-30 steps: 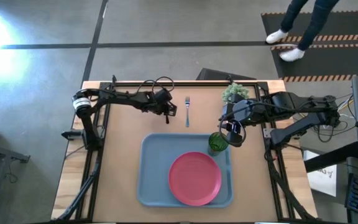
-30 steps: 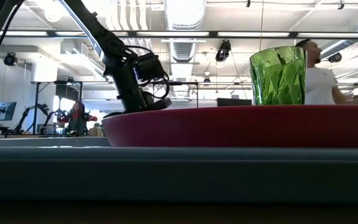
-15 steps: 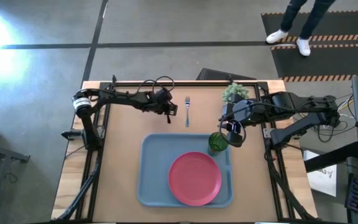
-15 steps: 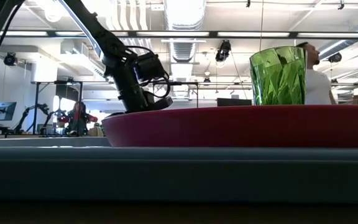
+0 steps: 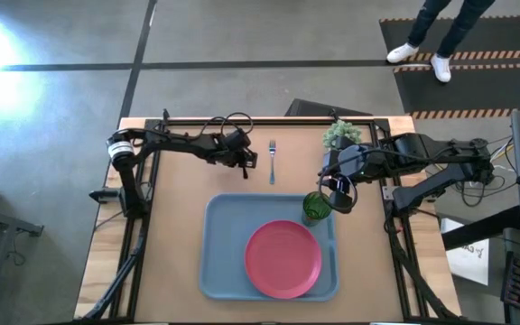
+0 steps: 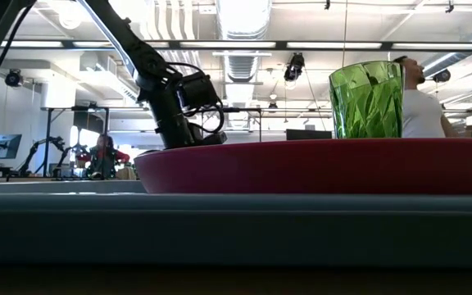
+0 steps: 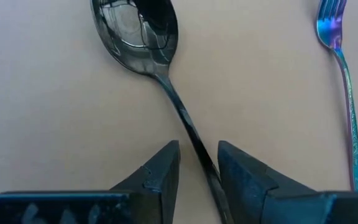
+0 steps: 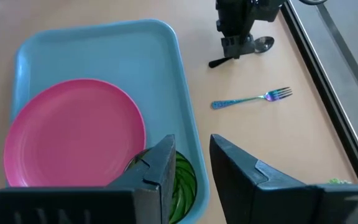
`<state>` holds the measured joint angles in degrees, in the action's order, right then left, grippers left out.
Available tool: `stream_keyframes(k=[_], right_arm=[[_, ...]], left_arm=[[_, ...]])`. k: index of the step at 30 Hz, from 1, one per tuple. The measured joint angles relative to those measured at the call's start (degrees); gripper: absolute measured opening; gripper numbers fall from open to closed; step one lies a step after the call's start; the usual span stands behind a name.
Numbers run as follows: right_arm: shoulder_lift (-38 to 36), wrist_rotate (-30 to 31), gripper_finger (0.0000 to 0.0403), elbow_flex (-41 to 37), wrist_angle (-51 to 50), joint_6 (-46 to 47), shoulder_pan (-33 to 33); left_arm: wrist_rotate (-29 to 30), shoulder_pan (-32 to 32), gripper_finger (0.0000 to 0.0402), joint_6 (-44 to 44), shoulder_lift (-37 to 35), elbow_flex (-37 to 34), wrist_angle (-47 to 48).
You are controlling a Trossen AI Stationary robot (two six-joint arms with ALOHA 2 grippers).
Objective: Pick and place plate/cup/fork/spoon on tray
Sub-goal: Put the black spoon on the blue tray to the left of the pink plate
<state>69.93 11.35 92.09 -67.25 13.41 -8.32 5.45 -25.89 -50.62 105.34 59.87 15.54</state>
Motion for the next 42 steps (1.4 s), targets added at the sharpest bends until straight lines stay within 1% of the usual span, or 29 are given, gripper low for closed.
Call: stream_keyframes(k=[2, 6, 7, 15, 18, 20, 22, 25, 28, 30, 35, 39, 42], right_arm=[[0.0, 0.0, 0.0089, 0.0, 0.0, 0.0, 0.0], [0.0, 0.0, 0.0088, 0.0, 0.0, 0.0, 0.0], [0.0, 0.0, 0.0089, 0.0, 0.0, 0.0, 0.0], [0.0, 0.0, 0.0087, 0.0, -0.5, 0.0, 0.0], [0.0, 0.0, 0.0085, 0.0, -1.5, 0.9, 0.0], [0.0, 0.0, 0.0084, 0.0, -2.9, 2.0, 0.0], [0.0, 0.0, 0.0084, 0.0, -3.4, 2.5, 0.0], [0.0, 0.0, 0.0084, 0.0, -3.3, 2.3, 0.0], [0.0, 0.2, 0.0082, 0.0, -3.1, 1.1, 0.1], [-0.1, 0.2, 0.0082, 0.0, -2.7, 0.4, 0.1], [-0.1, 0.2, 0.0084, 0.0, -2.3, -1.1, 0.1], [-0.1, 0.6, 0.008, 0.0, -2.2, -1.9, 0.1], [-0.1, 0.6, 0.008, 0.0, -2.0, -2.1, 0.1]], left_arm=[[0.0, 0.0, 0.0077, 0.1, 0.0, -0.2, 0.0], [0.1, 0.0, 0.0016, 0.4, 0.0, -0.7, 0.1], [0.1, 0.0, 0.001, 0.4, 0.0, -0.8, -0.1], [0.6, 0.2, 0.0002, 2.2, -0.2, -0.8, 0.2], [1.0, 0.4, 0.0001, 4.5, -1.4, -0.2, 1.5], [2.9, 0.9, 0.0001, 4.6, -3.6, 0.4, 3.2], [4.0, 1.3, 0.0001, 4.7, -7.3, 1.5, 5.5], [7.1, 2.9, 0.0001, 4.6, -13.1, 2.6, 11.6], [9.2, 6.5, 0.0, 2.3, -19.5, 3.5, 17.2], [12.2, 10.1, 0.0, -0.8, -23.6, 3.8, 21.4], [19.9, 22.4, 0.0, -13.7, -29.8, 3.5, 29.9], [25.2, 32.4, 0.0, -25.1, -30.3, 3.7, 33.6], [26.6, 38.3, 0.0, -32.5, -28.3, 3.5, 33.6]])
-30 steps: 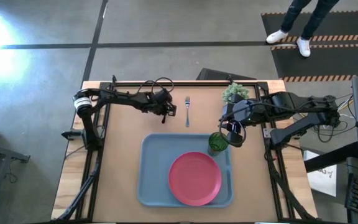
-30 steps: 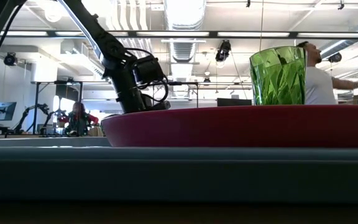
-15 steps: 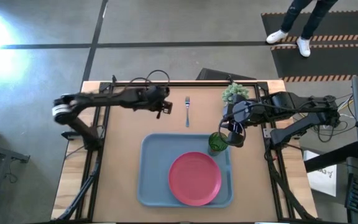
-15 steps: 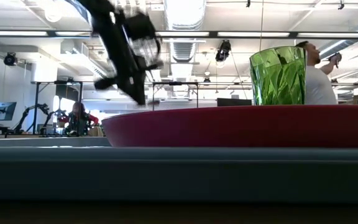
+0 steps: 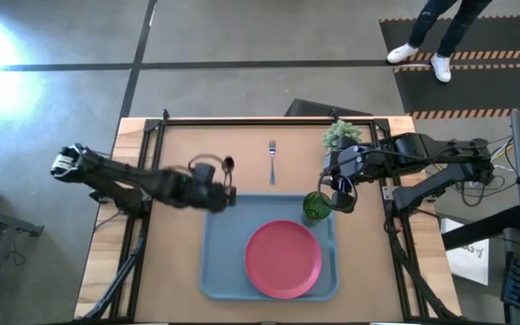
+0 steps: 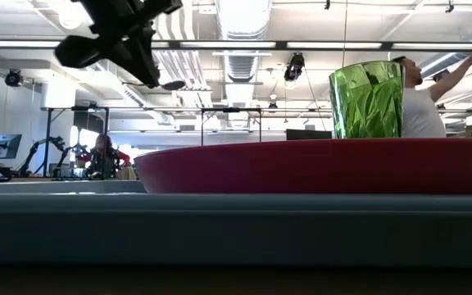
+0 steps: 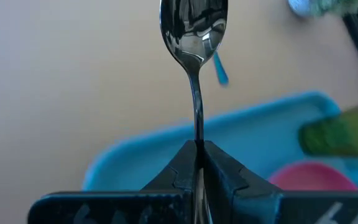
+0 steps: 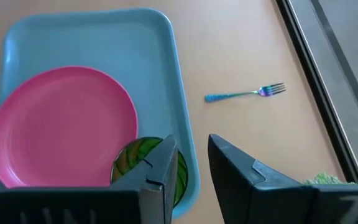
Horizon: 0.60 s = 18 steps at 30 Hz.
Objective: Pick and place plate/cup/fork/spoon on tray
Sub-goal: Put the black spoon on the blue tray to the left of the pink plate
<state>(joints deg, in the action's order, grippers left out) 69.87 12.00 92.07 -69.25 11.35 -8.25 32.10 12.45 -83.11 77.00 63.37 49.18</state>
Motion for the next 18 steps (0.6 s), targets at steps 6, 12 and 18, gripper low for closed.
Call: stream_keyframes(k=[6, 12, 18], right_arm=[[0.0, 0.0, 0.008, 0.0, 0.6, 0.1, 0.0], [0.0, -0.1, 0.0079, 0.0, 0.6, 0.1, 0.0], [0.0, -0.1, 0.0079, 0.0, 0.6, 0.0, 0.0]], left_arm=[[-1.6, 7.6, 0.0, -11.8, 7.2, 0.7, 0.0], [-5.0, 13.2, 0.0, -22.1, 12.9, 1.9, -0.2], [-5.0, 16.5, 0.0, -30.3, 15.7, 3.0, -0.2]])
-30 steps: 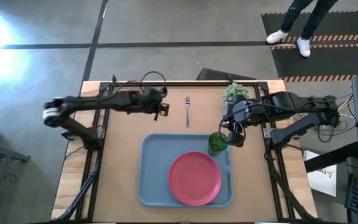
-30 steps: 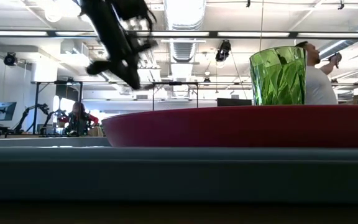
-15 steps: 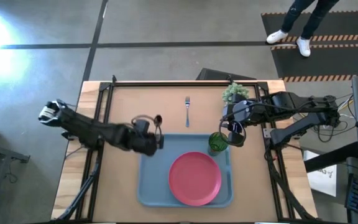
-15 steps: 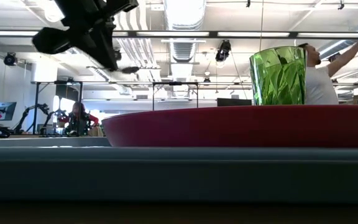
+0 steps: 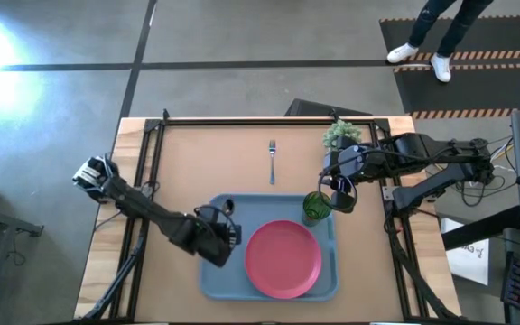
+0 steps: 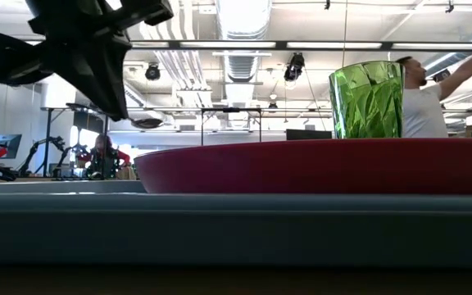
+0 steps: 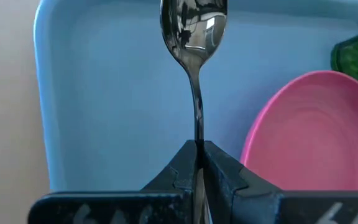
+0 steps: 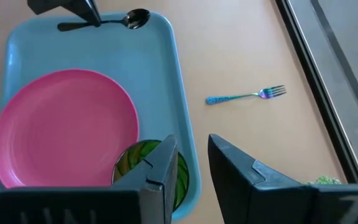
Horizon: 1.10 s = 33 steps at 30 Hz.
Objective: Pick and place plate/cup/fork/spoon on tray
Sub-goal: Put the black spoon on the blue tray to the left of the pink plate
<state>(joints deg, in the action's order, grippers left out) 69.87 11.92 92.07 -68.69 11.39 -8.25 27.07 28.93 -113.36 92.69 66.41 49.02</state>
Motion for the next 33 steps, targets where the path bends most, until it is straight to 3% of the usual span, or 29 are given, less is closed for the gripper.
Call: stream_keyframes(k=[12, 20, 25, 33], right_arm=[[0.0, -0.1, 0.0079, 0.0, 0.0, -0.1, 0.0], [0.0, -0.1, 0.0079, 0.0, 0.0, -1.0, 0.0], [0.0, -0.1, 0.0079, 0.0, 0.0, -1.1, 0.0], [0.0, -0.1, 0.0079, 0.0, 0.0, -1.0, 0.0]], left_arm=[[-3.9, 2.6, 0.0, -6.7, 4.6, 2.0, -0.4], [-4.4, 7.4, 0.0, -16.4, 7.1, 3.4, -0.3], [-10.2, 8.2, 0.0, -16.9, 9.1, 5.3, 1.3], [-10.8, 8.3, 0.0, -17.3, 10.7, 5.4, 1.5]])
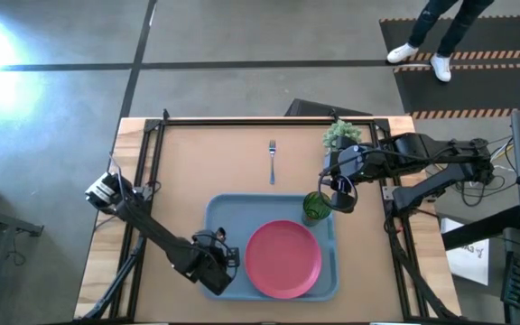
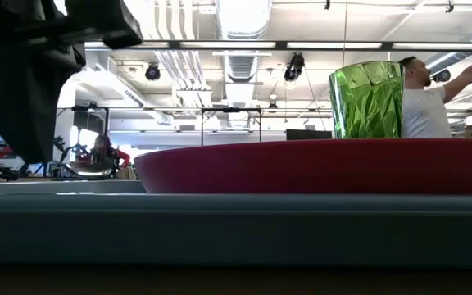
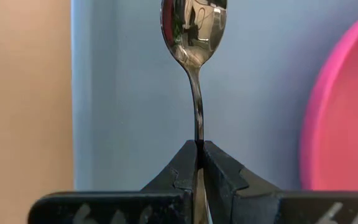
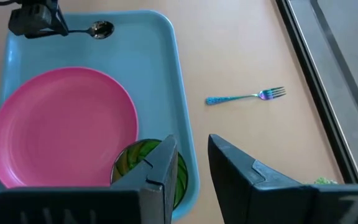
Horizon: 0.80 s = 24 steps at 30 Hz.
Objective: Pick and place plate/cup/fork/spoon on tray
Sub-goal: Put the black spoon on the blue tray to the left of the pink plate
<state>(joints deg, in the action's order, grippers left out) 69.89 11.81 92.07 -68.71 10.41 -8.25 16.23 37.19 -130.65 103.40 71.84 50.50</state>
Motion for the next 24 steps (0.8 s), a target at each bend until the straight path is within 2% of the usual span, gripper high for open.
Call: stream_keyframes(k=[24], right_arm=[[0.0, -0.3, 0.0079, 0.0, 0.4, 1.6, 0.0]], left_arm=[[-0.3, 0.0, 0.0, -0.5, 2.4, -4.0, -3.1]])
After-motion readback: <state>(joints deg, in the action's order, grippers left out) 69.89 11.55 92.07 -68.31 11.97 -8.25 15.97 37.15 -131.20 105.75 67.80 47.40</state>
